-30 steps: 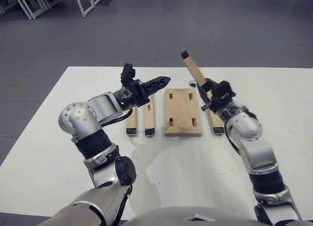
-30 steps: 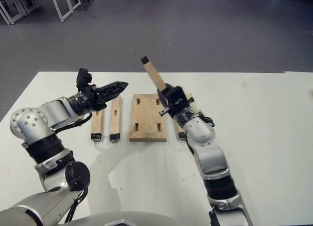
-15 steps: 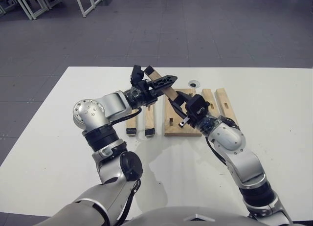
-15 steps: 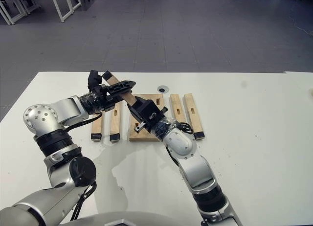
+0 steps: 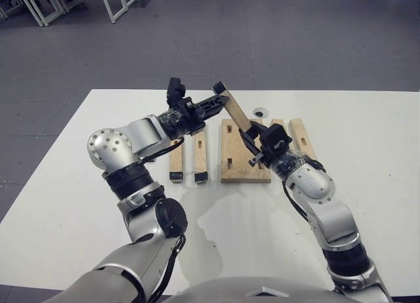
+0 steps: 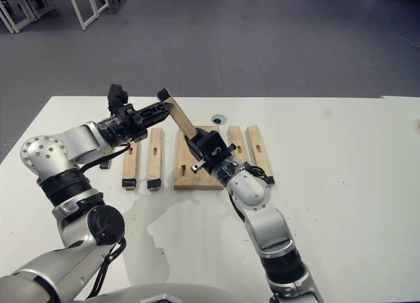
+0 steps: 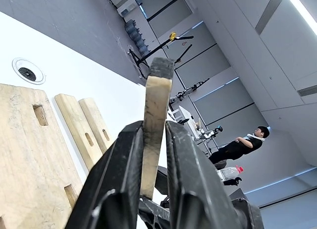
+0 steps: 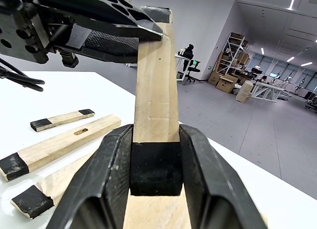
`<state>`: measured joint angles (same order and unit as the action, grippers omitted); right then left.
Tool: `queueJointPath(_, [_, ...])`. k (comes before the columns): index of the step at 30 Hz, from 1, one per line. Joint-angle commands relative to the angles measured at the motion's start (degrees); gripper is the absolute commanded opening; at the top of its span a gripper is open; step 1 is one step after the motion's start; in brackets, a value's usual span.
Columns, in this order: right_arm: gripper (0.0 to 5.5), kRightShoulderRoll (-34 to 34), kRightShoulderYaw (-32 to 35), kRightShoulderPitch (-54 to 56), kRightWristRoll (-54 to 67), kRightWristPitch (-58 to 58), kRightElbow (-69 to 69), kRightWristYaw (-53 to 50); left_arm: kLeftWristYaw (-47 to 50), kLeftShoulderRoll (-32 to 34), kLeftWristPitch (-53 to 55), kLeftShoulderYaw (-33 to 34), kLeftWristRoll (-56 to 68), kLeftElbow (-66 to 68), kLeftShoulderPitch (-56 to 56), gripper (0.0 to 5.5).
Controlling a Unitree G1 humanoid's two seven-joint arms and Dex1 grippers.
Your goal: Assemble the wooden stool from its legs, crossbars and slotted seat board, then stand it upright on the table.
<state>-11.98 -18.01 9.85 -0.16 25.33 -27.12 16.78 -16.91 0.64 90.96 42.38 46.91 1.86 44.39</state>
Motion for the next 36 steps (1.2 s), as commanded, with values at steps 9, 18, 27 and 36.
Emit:
queueJointPath(9, [1.31,0.85,-2.62,-1.11,-0.52,3.1,-1.65,-0.42,3.18,0.56,-5.42,-4.33,-0.49,0.32,-1.18,1.56])
queueJointPath(18, [1.31,0.98,-2.11,-0.79,-0.54,3.18,-1.37,-0.46,4.42,-0.09,-5.55,-3.08,2.34,1.01,-0.18,0.61])
queueJointPath(27, [1.31,5.99,3.59,-0.1,10.16,12.56,-2.63,0.54,3.05,-0.4,-8.02,-4.53,6.49,-0.83,-1.42,0.47])
queueJointPath(36, [2.35,2.22,3.82,2.3,12.44,14.55,-2.5,3.9,3.49,3.0,-17.61,-12.08,0.96,-2.37,-4.07,0.41])
